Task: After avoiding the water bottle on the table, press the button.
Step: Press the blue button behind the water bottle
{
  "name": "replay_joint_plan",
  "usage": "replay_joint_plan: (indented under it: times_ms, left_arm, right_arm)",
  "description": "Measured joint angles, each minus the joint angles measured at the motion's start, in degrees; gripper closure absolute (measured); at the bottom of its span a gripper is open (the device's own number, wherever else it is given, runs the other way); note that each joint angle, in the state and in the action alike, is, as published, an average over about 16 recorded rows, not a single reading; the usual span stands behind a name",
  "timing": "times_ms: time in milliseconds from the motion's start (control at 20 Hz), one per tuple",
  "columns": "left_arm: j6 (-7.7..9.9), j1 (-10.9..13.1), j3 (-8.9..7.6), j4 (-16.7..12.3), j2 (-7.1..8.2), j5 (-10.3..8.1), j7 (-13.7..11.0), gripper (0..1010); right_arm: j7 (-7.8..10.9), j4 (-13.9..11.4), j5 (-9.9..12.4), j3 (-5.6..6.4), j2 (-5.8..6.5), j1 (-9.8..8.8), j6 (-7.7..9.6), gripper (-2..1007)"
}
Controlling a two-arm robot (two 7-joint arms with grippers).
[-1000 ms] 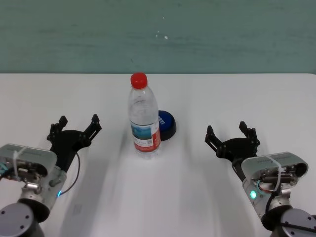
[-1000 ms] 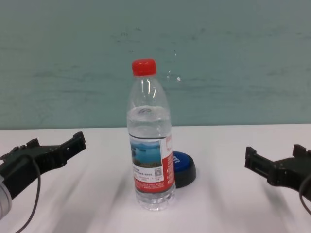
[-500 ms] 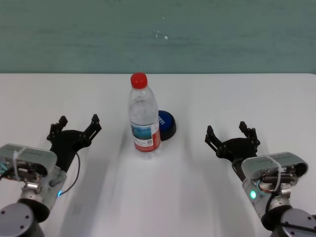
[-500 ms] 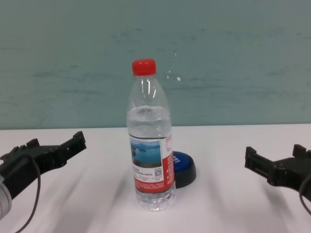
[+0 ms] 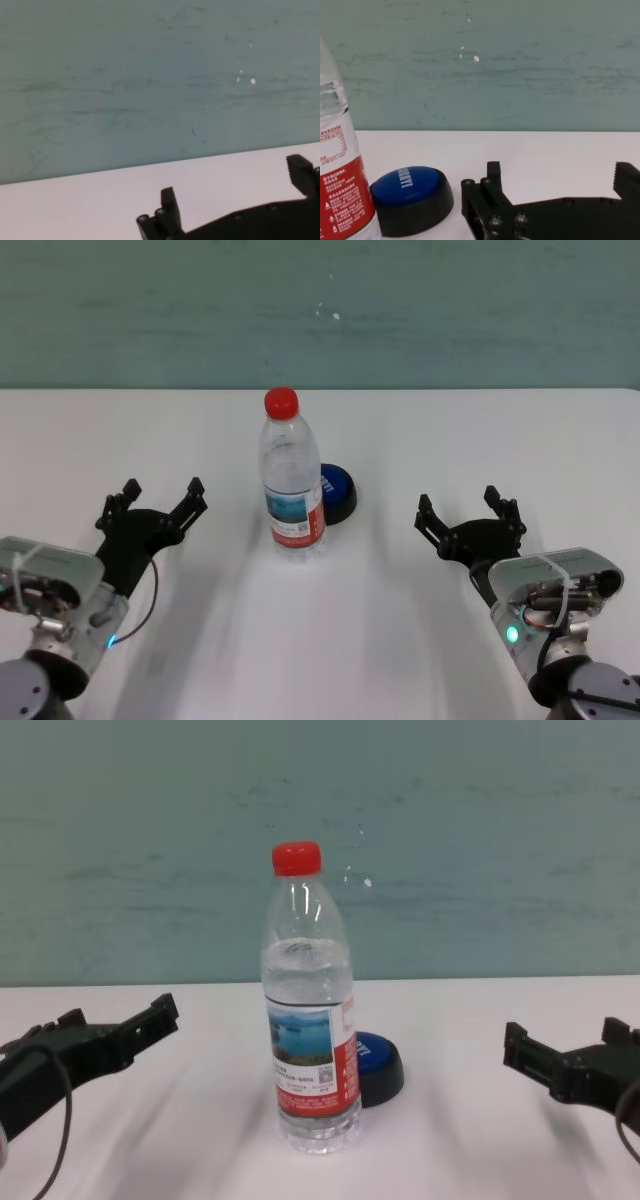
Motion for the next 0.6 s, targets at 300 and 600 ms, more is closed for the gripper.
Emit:
replay_joint_plan:
  times_ms: [300,600]
  left_arm:
    - [0.02,1.9,-1.47,-1.5,0.69,-1.13,-3.1,0]
    - [-0.38,3.9,-2.78,-3.0,1.57,-1.9,-5.1,0]
  right_arm:
    - [0.0,0.0,0.0,0.0,0.0,0.0,0.0,1]
    - [0.0,0.0,0.0,0.0,0.01,0.0,0.0,1]
